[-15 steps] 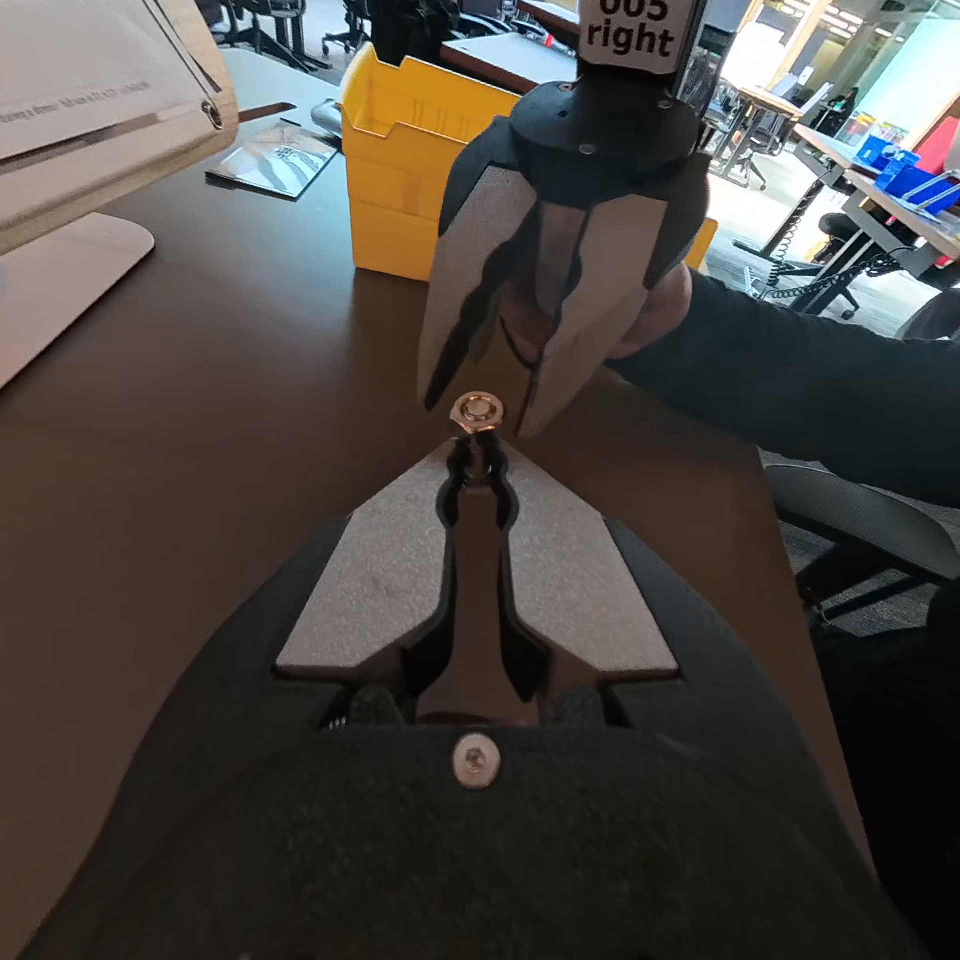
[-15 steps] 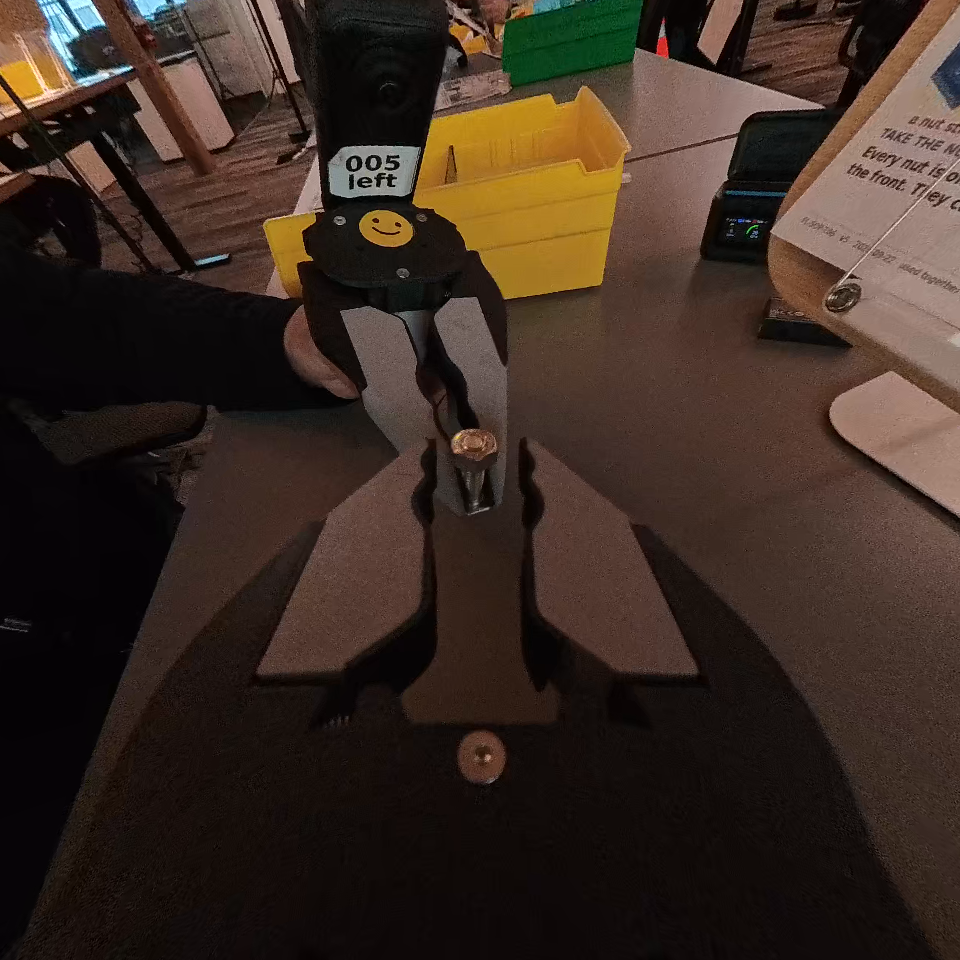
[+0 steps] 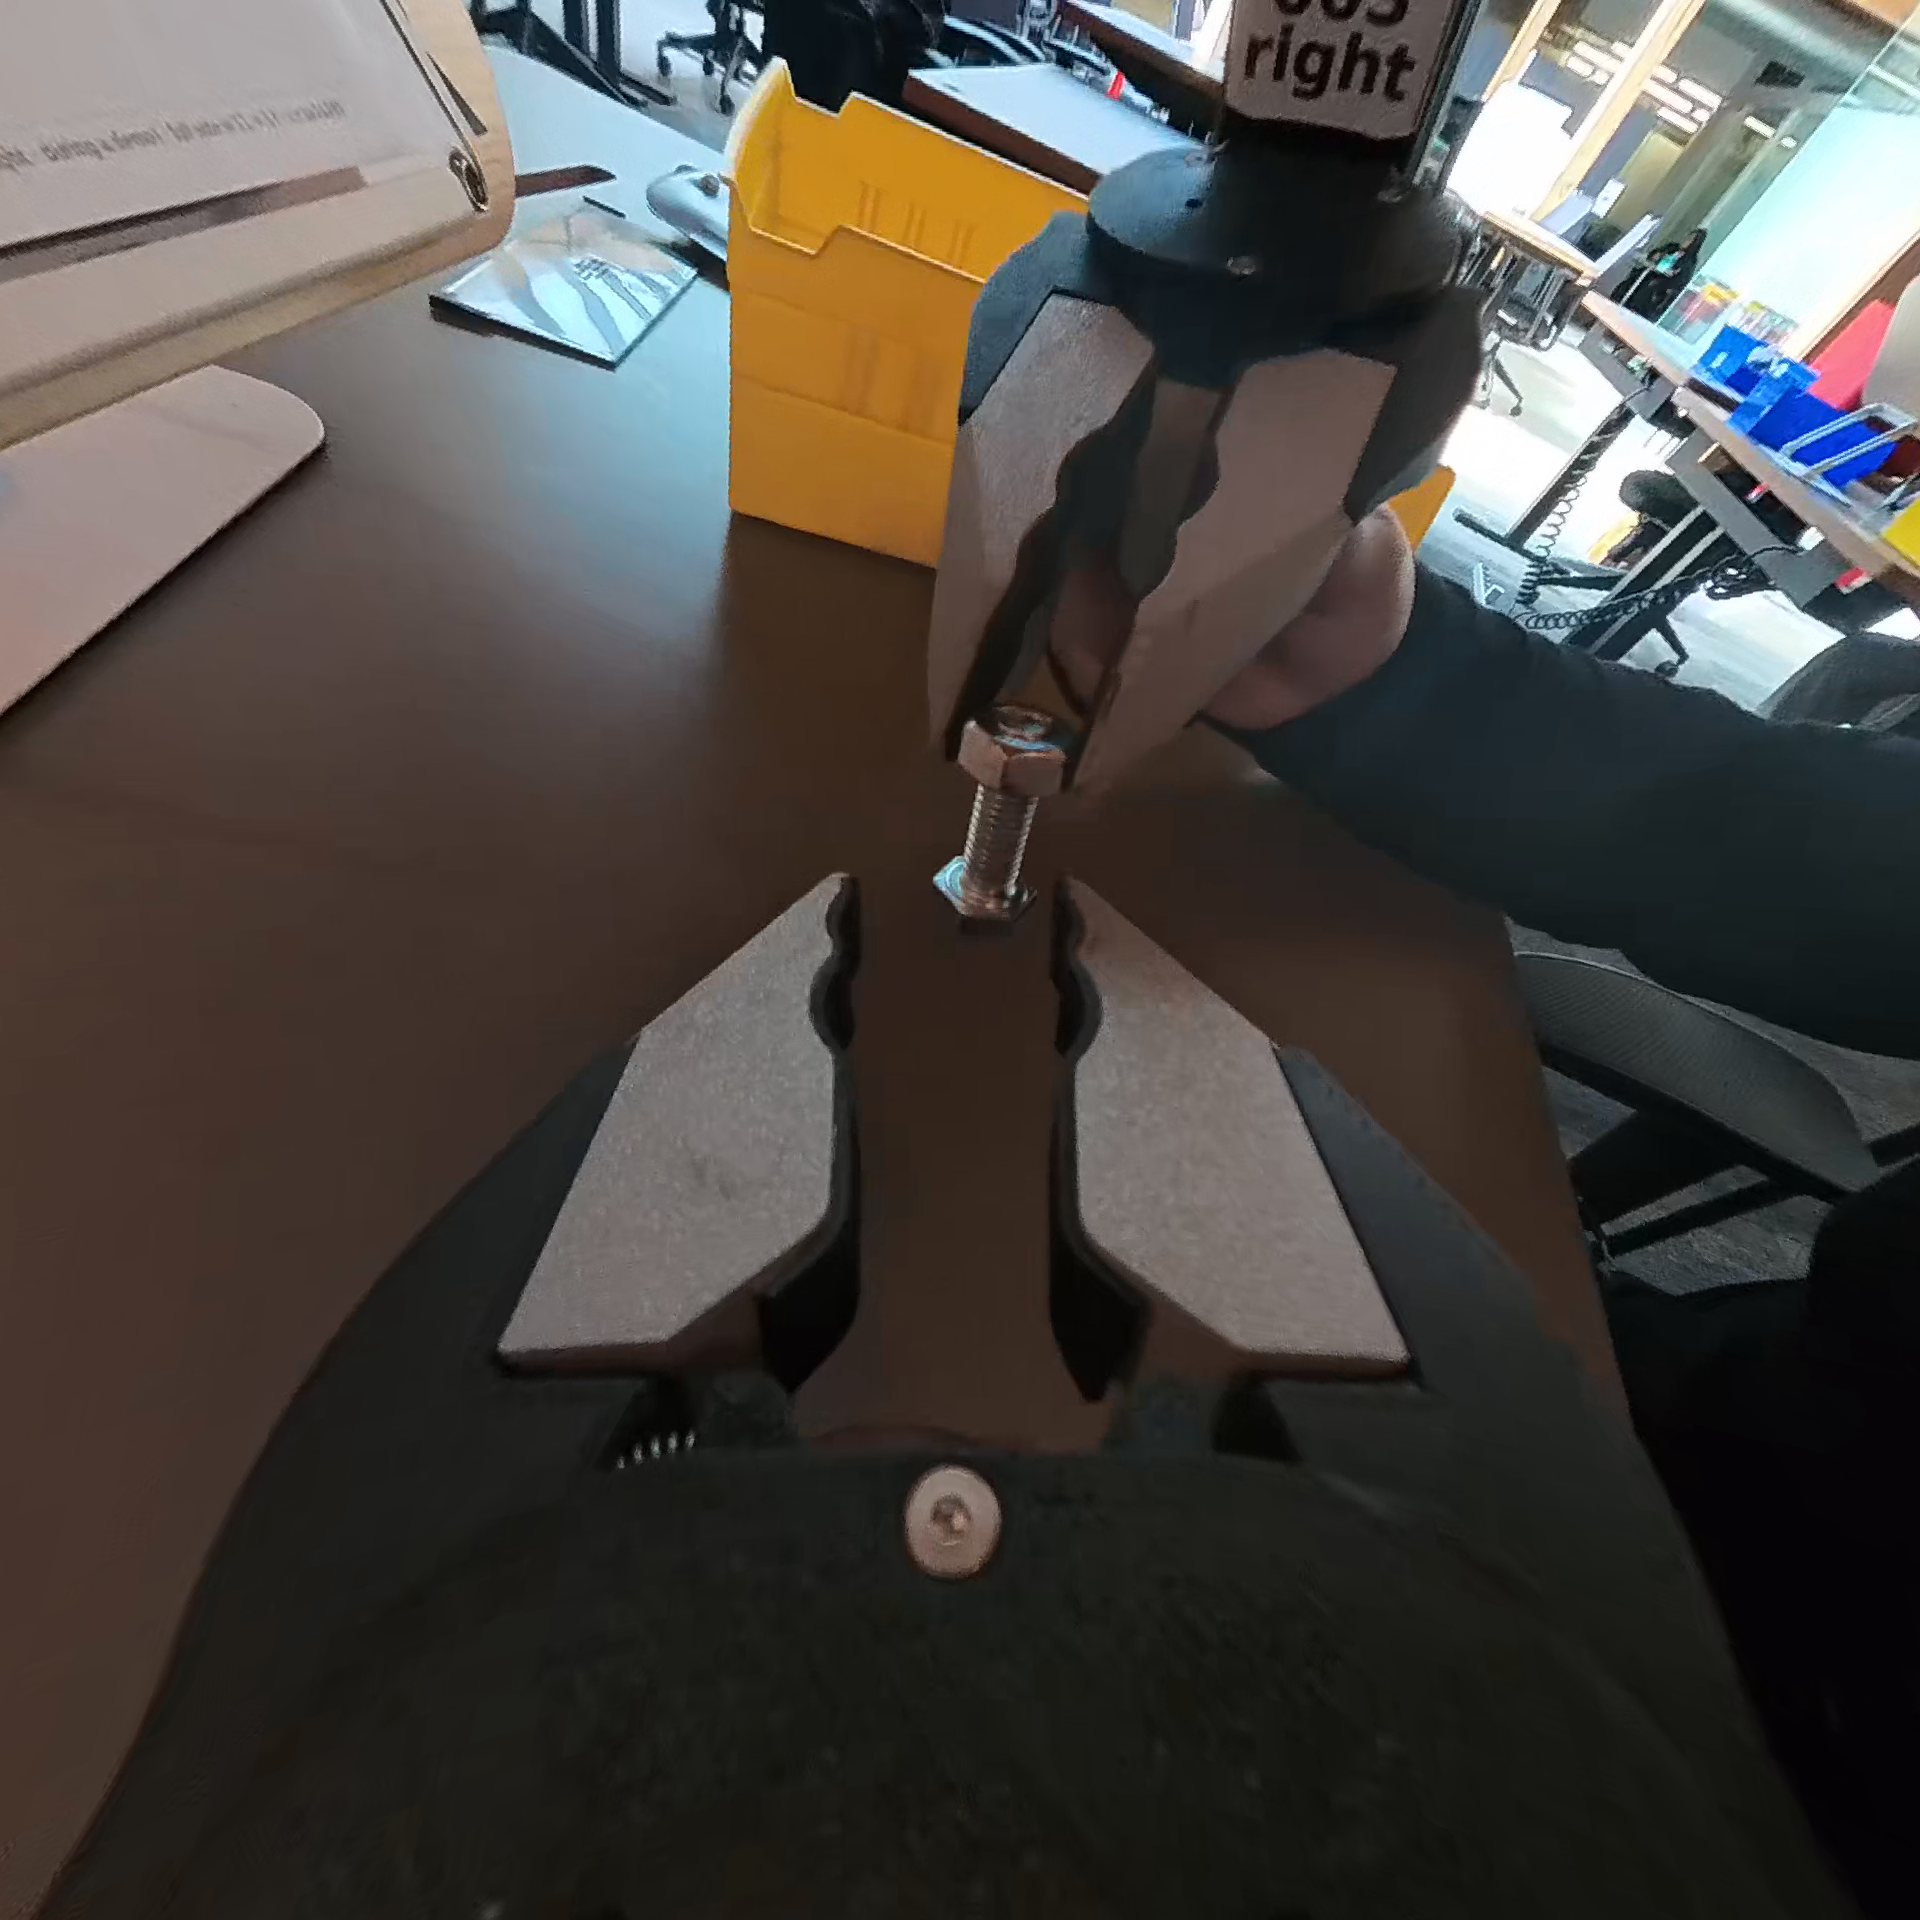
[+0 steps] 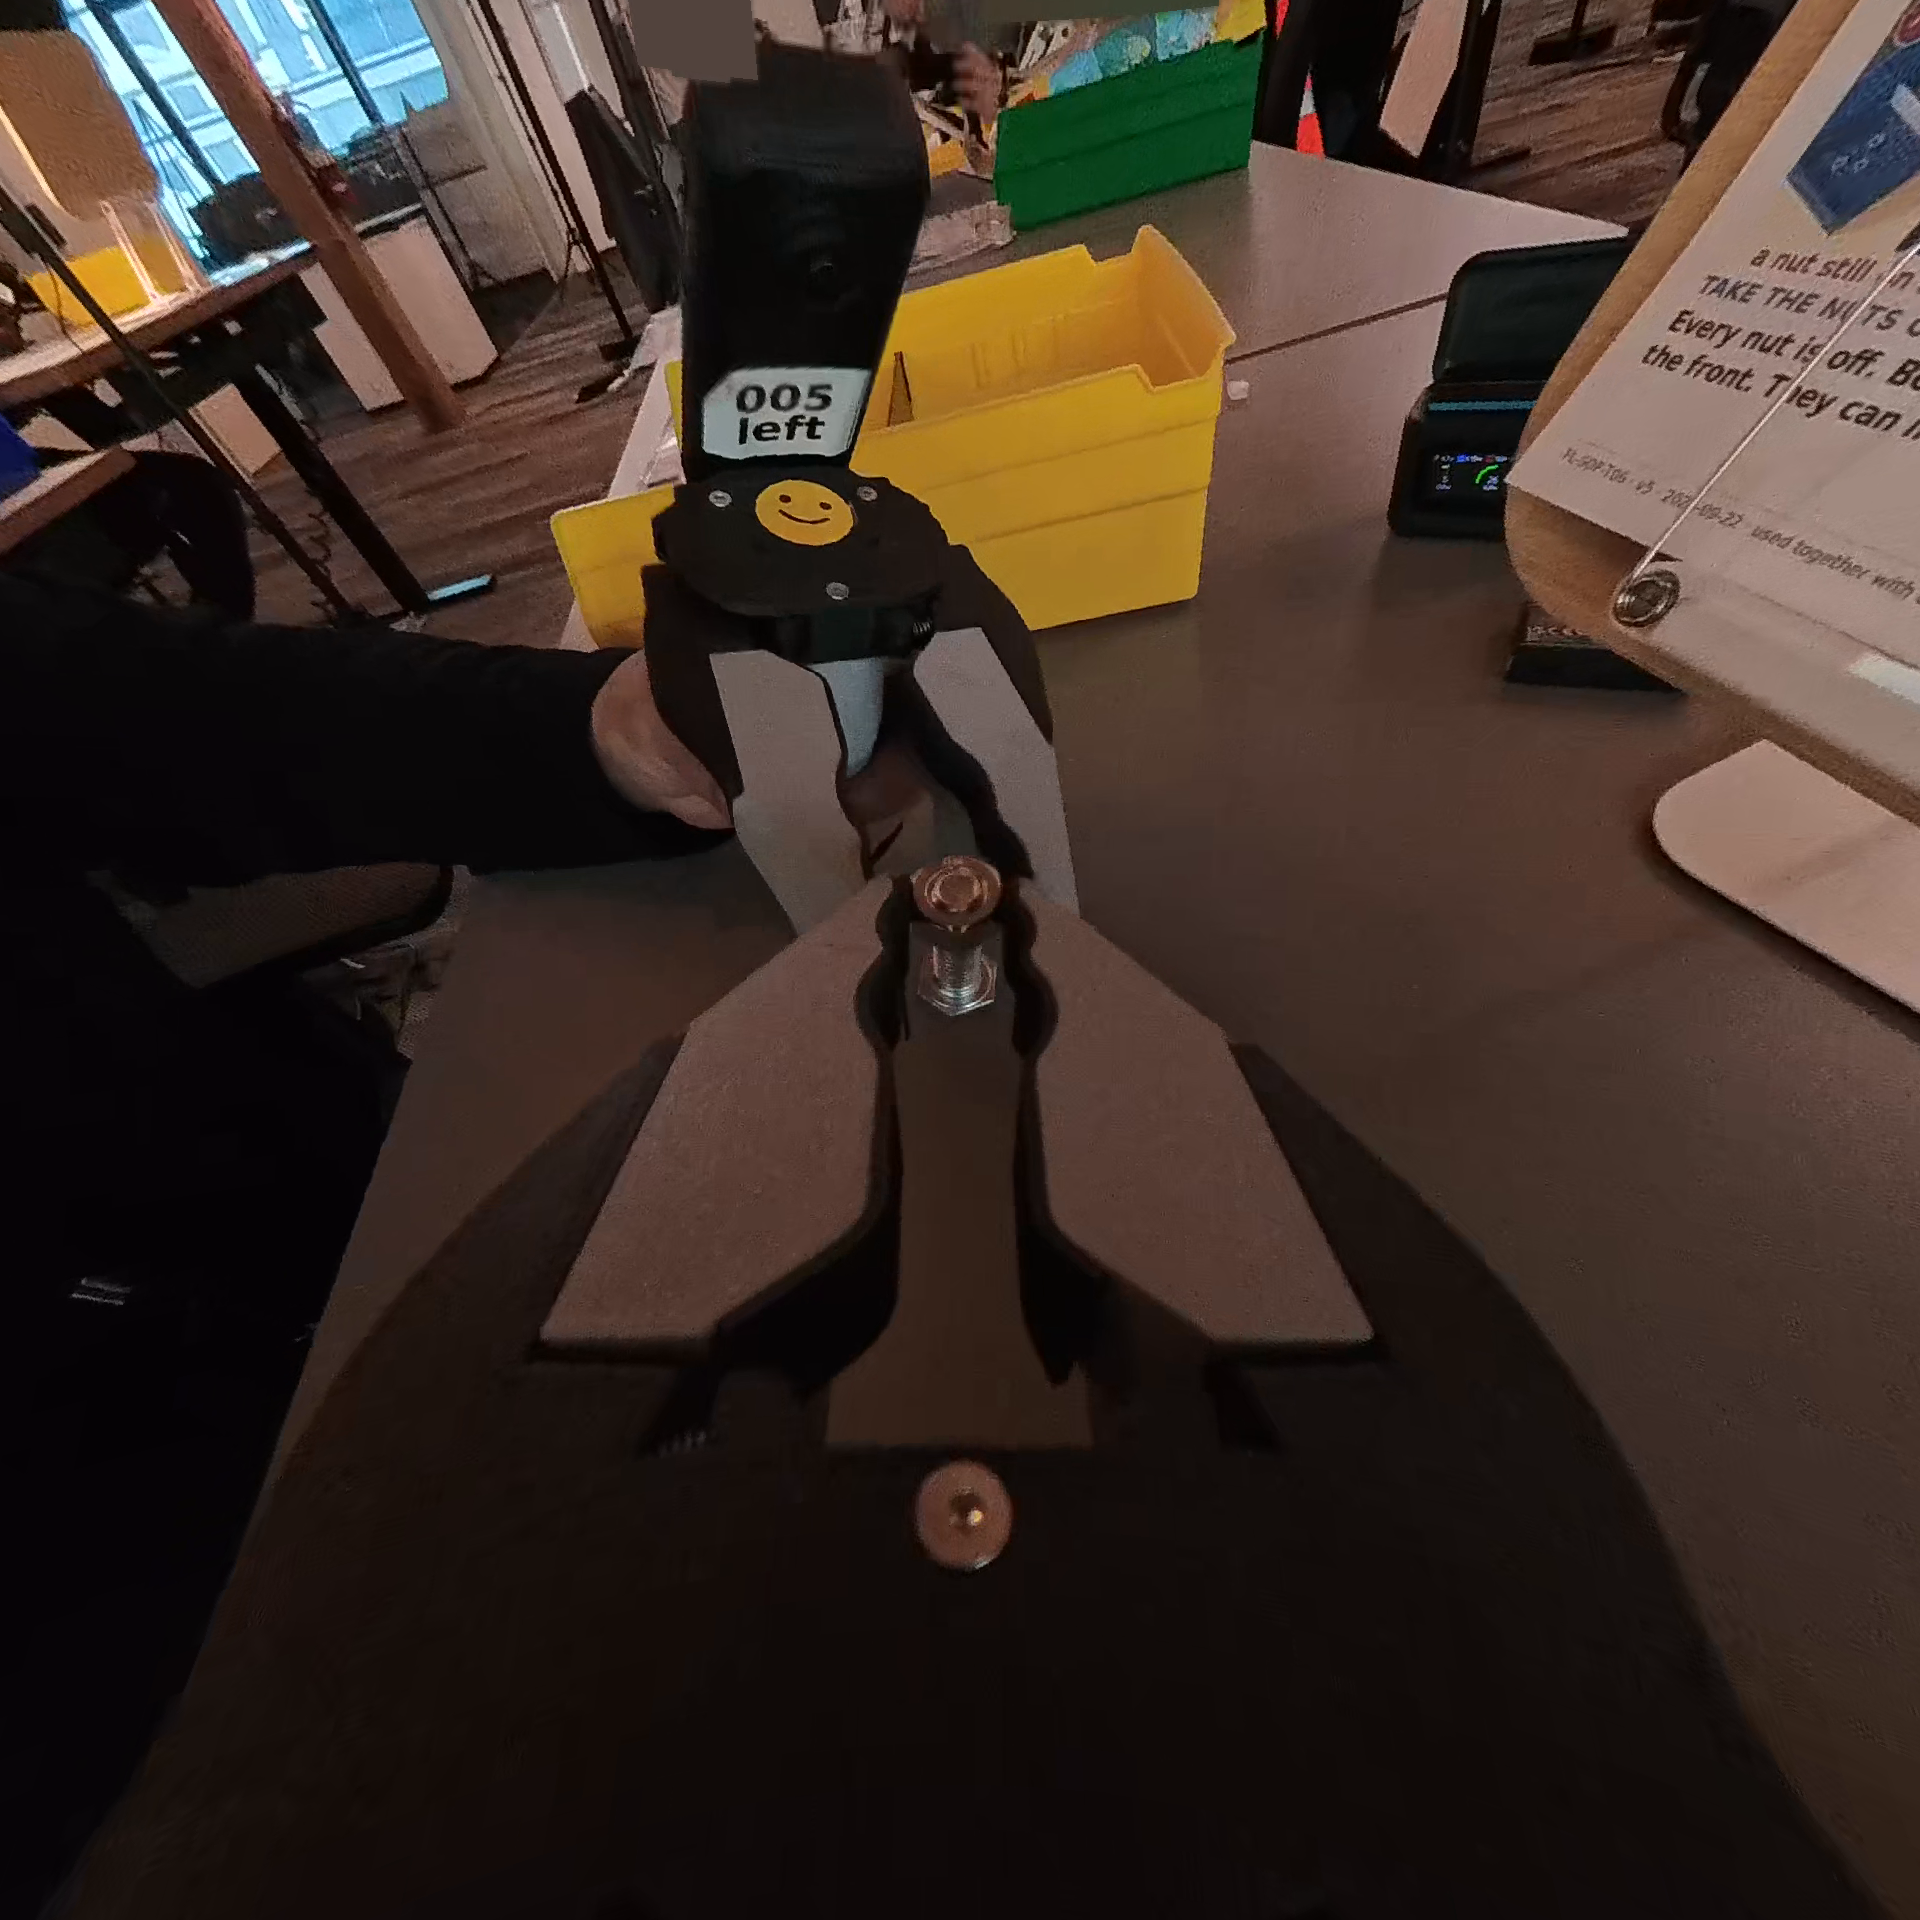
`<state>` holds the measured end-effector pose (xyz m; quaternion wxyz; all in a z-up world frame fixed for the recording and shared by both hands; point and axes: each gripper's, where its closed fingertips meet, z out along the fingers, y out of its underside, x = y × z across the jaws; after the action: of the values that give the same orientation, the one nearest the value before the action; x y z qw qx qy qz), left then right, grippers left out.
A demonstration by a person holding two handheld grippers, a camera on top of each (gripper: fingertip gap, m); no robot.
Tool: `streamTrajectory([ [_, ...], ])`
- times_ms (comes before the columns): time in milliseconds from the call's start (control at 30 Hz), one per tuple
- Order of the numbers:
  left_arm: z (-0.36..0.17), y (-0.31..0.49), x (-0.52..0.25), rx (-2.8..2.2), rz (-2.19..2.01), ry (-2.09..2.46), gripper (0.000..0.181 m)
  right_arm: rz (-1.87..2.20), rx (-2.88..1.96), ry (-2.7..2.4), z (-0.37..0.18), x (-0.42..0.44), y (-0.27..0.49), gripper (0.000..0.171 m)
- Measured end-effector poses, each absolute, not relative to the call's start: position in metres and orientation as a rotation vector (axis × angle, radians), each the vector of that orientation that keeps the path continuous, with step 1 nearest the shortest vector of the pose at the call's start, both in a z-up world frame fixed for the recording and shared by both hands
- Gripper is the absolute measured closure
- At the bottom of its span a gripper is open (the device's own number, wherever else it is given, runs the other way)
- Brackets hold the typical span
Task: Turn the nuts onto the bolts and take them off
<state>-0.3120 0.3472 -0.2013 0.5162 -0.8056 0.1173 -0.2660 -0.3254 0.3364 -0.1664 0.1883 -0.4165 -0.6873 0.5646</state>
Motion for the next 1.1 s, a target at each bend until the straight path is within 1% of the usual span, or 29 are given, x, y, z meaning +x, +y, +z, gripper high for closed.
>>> streamTrajectory([
  [100, -0.203, 0.348, -0.308, -1.942, -0.62, 0.3, 0.145, 1.592, -1.158, -1.93, -0.164, -0.325, 0.335, 0.157],
  [133, -0.204, 0.348, -0.307, -1.94, -0.613, 0.312, 0.151, 1.596, -1.154, -1.929, -0.163, -0.325, 0.333, 0.157],
  [167, -0.203, 0.347, -0.304, -1.933, -0.615, 0.333, 0.161, 1.597, -1.152, -1.927, -0.163, -0.325, 0.332, 0.158],
  [200, -0.203, 0.346, -0.303, -1.928, -0.605, 0.341, 0.162, 1.589, -1.151, -1.926, -0.163, -0.325, 0.332, 0.158],
  [400, -0.2, 0.346, -0.301, -1.917, -0.547, 0.373, 0.163, 1.632, -1.117, -1.91, -0.158, -0.324, 0.329, 0.158],
  [433, -0.2, 0.345, -0.299, -1.917, -0.555, 0.381, 0.163, 1.669, -1.105, -1.912, -0.156, -0.322, 0.326, 0.156],
  [500, -0.2, 0.345, -0.296, -1.916, -0.567, 0.383, 0.163, 1.756, -1.094, -1.91, -0.152, -0.32, 0.319, 0.142],
  [567, -0.201, 0.346, -0.294, -1.918, -0.563, 0.381, 0.163, 1.808, -1.084, -1.924, -0.151, -0.318, 0.314, 0.139],
  [700, -0.196, 0.349, -0.309, -1.903, -0.488, 0.335, 0.163, 1.728, -1.1, -1.874, -0.147, -0.322, 0.322, 0.136],
  [800, -0.189, 0.347, -0.319, -1.881, -0.491, 0.294, 0.163, 1.711, -1.142, -1.856, -0.146, -0.32, 0.337, 0.138],
  [867, -0.189, 0.346, -0.321, -1.886, -0.493, 0.291, 0.163, 1.737, -1.131, -1.837, -0.141, -0.319, 0.339, 0.146],
  [900, -0.188, 0.346, -0.318, -1.881, -0.509, 0.299, 0.163, 1.742, -1.137, -1.825, -0.139, -0.32, 0.341, 0.144],
  [1000, -0.192, 0.345, -0.305, -1.89, -0.537, 0.34, 0.163, 1.74, -1.143, -1.827, -0.139, -0.325, 0.337, 0.127],
  [1100, -0.192, 0.346, -0.298, -1.886, -0.548, 0.355, 0.163, 1.752, -1.089, -1.906, -0.143, -0.323, 0.32, 0.119],
])
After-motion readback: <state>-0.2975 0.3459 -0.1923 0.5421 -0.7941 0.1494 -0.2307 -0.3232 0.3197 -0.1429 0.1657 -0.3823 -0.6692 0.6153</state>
